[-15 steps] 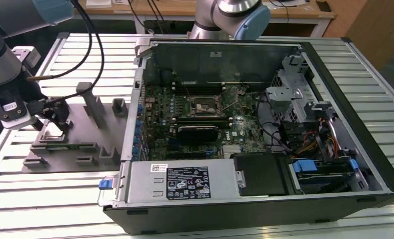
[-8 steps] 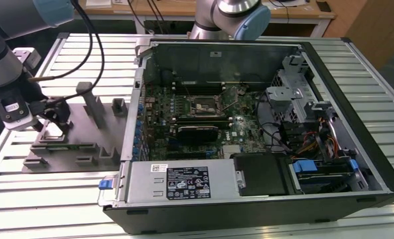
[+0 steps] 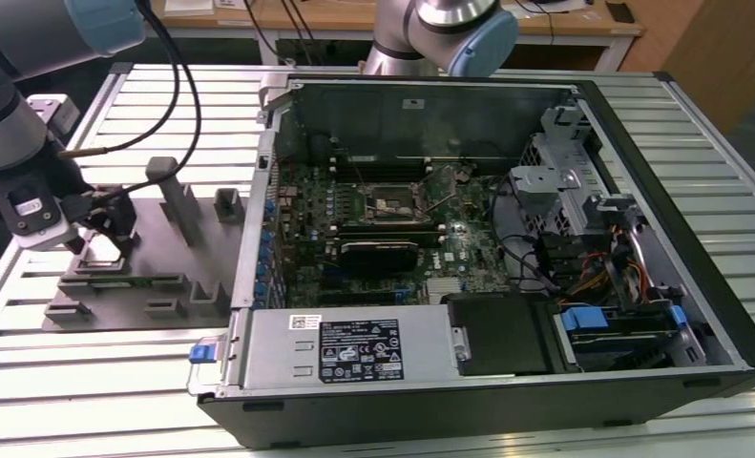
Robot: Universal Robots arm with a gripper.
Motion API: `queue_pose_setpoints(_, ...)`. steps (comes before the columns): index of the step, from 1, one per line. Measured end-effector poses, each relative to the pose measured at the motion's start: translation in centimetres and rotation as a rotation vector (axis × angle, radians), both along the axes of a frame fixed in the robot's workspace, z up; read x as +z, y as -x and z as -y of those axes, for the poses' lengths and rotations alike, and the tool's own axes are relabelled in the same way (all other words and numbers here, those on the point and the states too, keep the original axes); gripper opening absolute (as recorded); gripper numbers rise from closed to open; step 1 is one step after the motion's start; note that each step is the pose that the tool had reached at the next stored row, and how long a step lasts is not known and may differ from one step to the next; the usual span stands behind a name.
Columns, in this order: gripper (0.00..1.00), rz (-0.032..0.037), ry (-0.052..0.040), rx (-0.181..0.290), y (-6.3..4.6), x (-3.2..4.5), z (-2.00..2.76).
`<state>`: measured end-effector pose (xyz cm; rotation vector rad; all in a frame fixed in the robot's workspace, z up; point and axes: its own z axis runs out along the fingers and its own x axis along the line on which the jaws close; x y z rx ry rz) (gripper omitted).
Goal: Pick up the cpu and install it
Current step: 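Pick up the cpu and move it towards the insertion slot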
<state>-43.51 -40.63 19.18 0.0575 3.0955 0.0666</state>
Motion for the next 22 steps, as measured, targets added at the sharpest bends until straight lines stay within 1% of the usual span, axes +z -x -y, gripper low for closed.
queue_pose_setpoints(2, 0.65, 0.0002, -0.0001, 0.0, 0.06, -0.11, -0.12)
queue_pose_setpoints(6, 0.65, -0.0002, 0.0001, 0.0, 0.14, -0.37, -0.2)
queue_pose_setpoints(16, 0.65, -0.0001, 0.0001, 0.0, 0.24, -0.96, -0.26)
queue_pose_setpoints(22, 0.65, -0.0001, 0.0001, 0.0, 0.24, -1.02, -0.26)
